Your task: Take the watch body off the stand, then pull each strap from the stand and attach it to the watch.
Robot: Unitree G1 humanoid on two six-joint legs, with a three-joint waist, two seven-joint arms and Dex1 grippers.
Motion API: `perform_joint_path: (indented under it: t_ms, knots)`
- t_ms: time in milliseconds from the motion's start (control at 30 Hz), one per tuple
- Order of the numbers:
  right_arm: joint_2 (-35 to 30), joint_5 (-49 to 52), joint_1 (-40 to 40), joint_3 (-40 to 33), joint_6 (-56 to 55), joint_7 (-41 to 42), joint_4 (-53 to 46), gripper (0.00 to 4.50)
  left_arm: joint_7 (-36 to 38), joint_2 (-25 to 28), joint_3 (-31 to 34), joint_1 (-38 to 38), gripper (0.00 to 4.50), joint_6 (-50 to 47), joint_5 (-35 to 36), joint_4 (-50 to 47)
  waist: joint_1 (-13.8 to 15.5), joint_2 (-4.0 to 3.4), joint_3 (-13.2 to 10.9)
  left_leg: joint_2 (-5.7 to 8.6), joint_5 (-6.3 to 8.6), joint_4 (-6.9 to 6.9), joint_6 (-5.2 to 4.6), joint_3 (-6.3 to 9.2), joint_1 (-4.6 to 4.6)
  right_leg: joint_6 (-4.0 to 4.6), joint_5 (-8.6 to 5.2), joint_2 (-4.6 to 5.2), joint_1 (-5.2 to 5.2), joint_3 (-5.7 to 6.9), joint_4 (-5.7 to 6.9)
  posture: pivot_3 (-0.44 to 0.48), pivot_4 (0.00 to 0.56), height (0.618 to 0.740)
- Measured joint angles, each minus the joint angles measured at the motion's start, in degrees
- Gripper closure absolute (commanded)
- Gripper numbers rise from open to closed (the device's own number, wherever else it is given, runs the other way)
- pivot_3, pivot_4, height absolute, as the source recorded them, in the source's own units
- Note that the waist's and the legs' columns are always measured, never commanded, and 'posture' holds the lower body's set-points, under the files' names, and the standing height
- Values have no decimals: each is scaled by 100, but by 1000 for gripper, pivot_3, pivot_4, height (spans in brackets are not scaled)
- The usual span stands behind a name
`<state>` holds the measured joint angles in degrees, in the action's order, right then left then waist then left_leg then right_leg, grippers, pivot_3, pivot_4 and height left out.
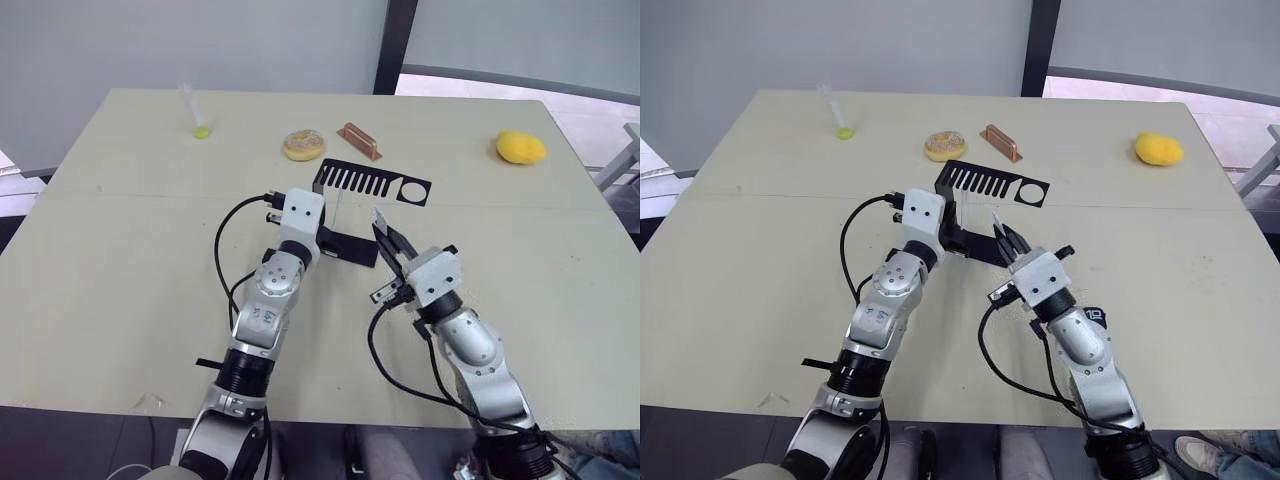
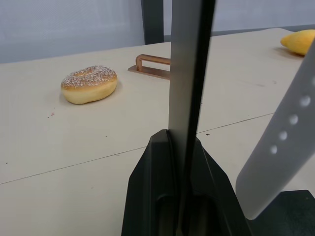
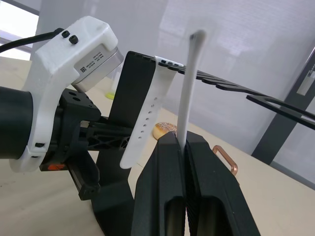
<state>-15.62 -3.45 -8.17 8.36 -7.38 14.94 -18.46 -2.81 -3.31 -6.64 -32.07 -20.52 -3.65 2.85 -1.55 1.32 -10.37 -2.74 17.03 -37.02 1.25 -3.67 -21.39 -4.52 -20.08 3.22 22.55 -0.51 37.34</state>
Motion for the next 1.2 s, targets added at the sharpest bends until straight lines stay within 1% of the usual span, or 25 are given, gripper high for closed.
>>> perform_joint_path:
  t_ms: [200, 367, 433, 633, 733, 900, 967, 1000, 1100, 1200]
  knots:
    - [31, 144, 47, 2, 7, 80, -1, 4456, 51, 0, 2, -61, 4500, -41, 14, 46, 13, 0, 0, 1, 0, -1, 0, 1, 0, 0, 0, 1, 0, 1, 0, 0, 150, 740]
    - [-119, 518, 560, -183, 141, 294, -142, 4456, 166, 13, 50, -113, 4500, -57, 83, 124, 21, 0, 0, 3, 0, -3, -1, 1, 0, 0, 0, 4, -4, 1, -2, 0, 150, 740]
    - [-184, 568, 635, -293, 165, 307, -157, 4456, 193, 28, 68, -148, 4500, -24, 85, 199, 8, 0, 0, 2, 0, -3, -1, -1, 4, 0, 0, 2, -5, 0, -1, 0, 150, 740]
    - [-186, 671, 661, -412, 242, 310, -184, 4456, 364, 9, 114, -162, 4500, 71, 161, 284, 20, 0, 0, 2, 0, -2, 0, -1, 6, 0, 0, 0, -5, -1, 1, 0, 150, 740]
    - [-185, 682, 662, -419, 245, 310, -184, 4500, 388, -37, 116, -176, 3566, 90, 210, 353, 31, 0, 0, 2, 0, -3, 0, -1, 6, 0, 0, 1, -5, -1, 1, 0, 150, 740]
    - [-185, 684, 690, -434, 245, 310, -184, 4500, 493, -52, 99, -175, 1042, 126, 261, 413, 33, 0, 0, 2, 0, -3, 0, -1, 5, 0, 0, 0, -5, 0, 1, 0, 150, 740]
    - [-187, 688, 693, -441, 244, 310, -184, 4500, 499, -52, 91, -175, 173, 128, 261, 413, 26, 0, 0, 2, 0, -3, 0, -1, 6, 0, 0, 0, -5, -1, 1, 0, 150, 740]
    - [-190, 692, 693, -454, 243, 310, -184, 4500, 513, -51, 82, -175, 30, 129, 261, 412, 21, 0, 0, 2, 0, -2, 0, -1, 6, 0, 0, -1, -5, -1, 1, 0, 150, 740]
    - [-228, 722, 692, -529, 239, 327, -184, 4500, 625, -21, 41, -101, 30, 120, 262, 310, 17, 0, 0, 1, 0, -2, 1, -1, 6, 0, 0, -1, -5, -1, 2, 0, 150, 740]
    - [-328, 835, 702, -622, 231, 456, -183, 4500, 744, 104, 22, 106, 30, 0, 276, -28, 13, 0, 0, 0, 0, -2, 1, -1, 7, 0, 0, -2, -5, -1, 3, 0, 150, 740]
